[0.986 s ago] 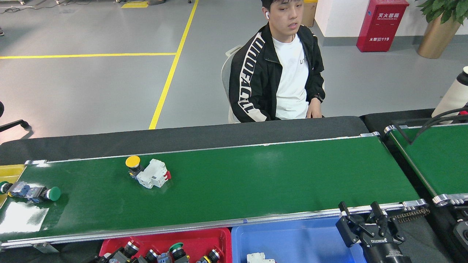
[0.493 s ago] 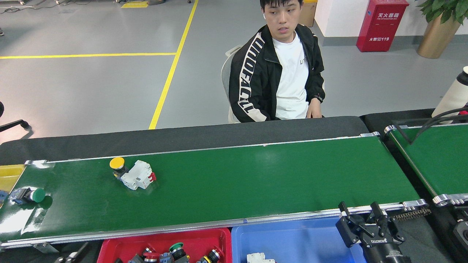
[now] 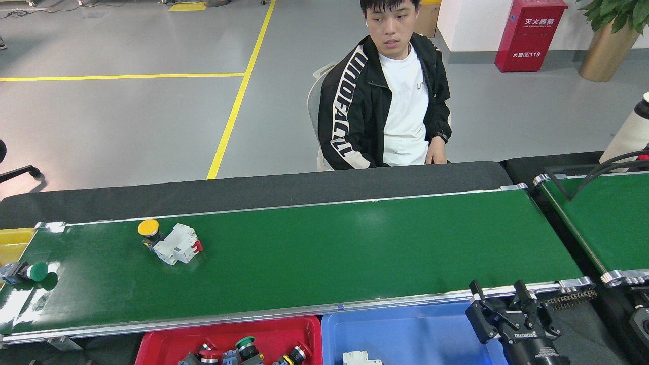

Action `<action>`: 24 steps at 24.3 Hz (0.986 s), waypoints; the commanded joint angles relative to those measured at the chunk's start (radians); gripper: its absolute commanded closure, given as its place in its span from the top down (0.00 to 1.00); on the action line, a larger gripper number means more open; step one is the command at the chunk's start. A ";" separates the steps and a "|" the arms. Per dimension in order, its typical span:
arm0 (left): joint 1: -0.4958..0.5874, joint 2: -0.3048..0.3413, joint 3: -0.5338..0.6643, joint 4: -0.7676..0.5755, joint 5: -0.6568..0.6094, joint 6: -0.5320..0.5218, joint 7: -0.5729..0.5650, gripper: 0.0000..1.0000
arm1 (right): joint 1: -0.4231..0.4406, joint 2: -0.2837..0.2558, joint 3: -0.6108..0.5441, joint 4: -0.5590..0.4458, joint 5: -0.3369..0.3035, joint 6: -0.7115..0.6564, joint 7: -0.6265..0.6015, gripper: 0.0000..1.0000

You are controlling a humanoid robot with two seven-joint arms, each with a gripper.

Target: Pick switch part from conveyor to tray

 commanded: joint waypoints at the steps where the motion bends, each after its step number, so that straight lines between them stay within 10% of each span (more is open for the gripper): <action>1: -0.077 0.030 -0.023 0.027 -0.050 0.050 -0.001 1.00 | -0.003 -0.006 -0.002 -0.016 -0.003 -0.004 -0.009 0.99; 15: -0.562 0.258 -0.115 0.634 -0.218 0.213 0.012 1.00 | -0.018 -0.008 0.018 -0.011 -0.002 -0.069 -0.004 0.99; 24: -0.683 0.278 -0.167 0.795 -0.221 0.246 0.012 1.00 | -0.046 -0.013 0.024 -0.003 -0.002 -0.072 -0.006 0.99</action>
